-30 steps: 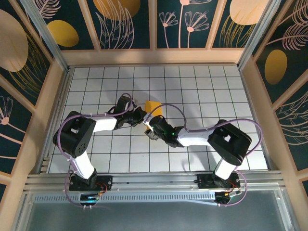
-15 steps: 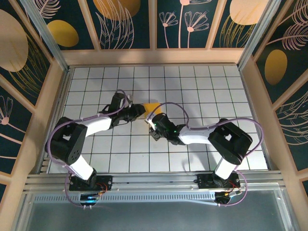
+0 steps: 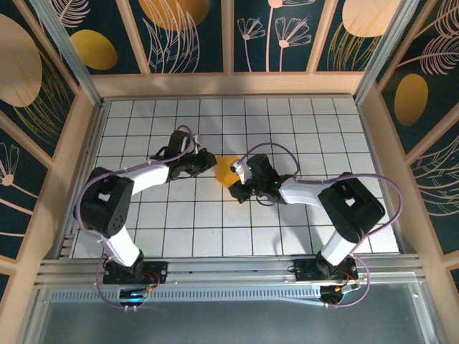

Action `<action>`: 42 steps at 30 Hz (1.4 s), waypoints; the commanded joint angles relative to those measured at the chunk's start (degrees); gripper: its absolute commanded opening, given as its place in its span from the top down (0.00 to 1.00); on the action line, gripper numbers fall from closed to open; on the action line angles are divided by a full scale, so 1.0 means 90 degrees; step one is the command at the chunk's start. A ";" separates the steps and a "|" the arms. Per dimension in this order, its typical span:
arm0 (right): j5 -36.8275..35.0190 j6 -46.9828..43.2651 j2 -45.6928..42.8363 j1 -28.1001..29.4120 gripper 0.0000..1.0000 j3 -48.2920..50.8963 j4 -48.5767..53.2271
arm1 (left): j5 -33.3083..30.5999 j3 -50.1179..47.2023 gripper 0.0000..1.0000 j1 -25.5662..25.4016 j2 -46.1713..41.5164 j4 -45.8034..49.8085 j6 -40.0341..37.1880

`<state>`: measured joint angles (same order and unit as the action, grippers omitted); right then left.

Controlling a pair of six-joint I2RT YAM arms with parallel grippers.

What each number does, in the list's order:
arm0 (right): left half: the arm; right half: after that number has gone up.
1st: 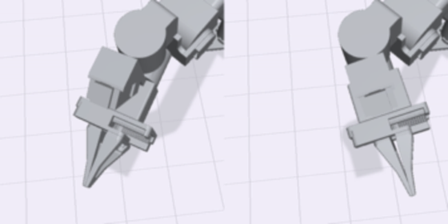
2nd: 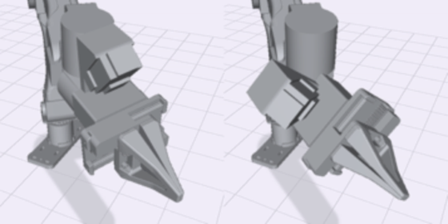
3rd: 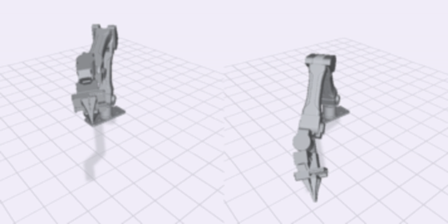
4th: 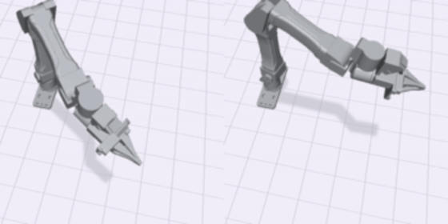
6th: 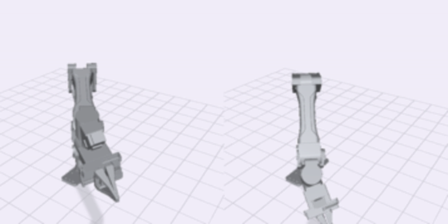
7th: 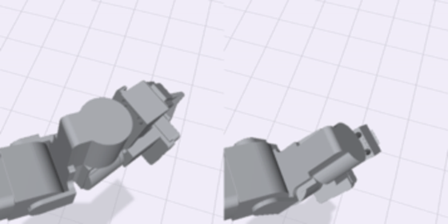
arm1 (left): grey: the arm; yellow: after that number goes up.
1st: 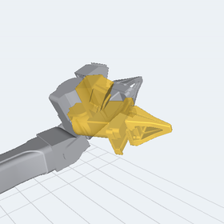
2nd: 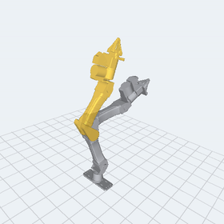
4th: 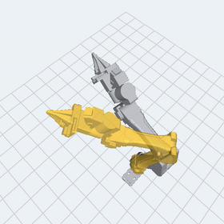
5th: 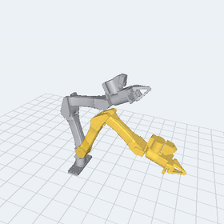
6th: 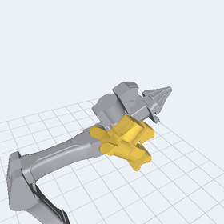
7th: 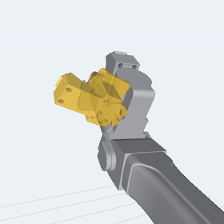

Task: Fold a paper plane with a square sheet of paper (fold left side to right side)
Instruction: Third fold the triangle at the center of the table.

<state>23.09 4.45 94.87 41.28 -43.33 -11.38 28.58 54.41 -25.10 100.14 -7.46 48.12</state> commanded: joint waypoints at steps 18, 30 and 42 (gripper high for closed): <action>0.0880 0.0344 0.0364 -0.0160 1.00 0.0020 0.0006 | -0.0004 0.1180 0.99 -0.0384 0.1805 0.0982 -0.0923; 0.0381 0.0462 0.0405 -0.0328 1.00 -0.0077 0.0324 | -0.0346 0.1201 1.00 -0.0385 0.2122 0.1181 -0.1164; -0.0003 0.0470 0.0398 -0.0507 1.00 -0.0248 0.0467 | -0.0547 0.1232 1.00 -0.0377 0.2174 0.1279 -0.1261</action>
<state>24.80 8.05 97.69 37.30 -43.88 -8.58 28.01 65.78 -28.32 116.38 -0.19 38.48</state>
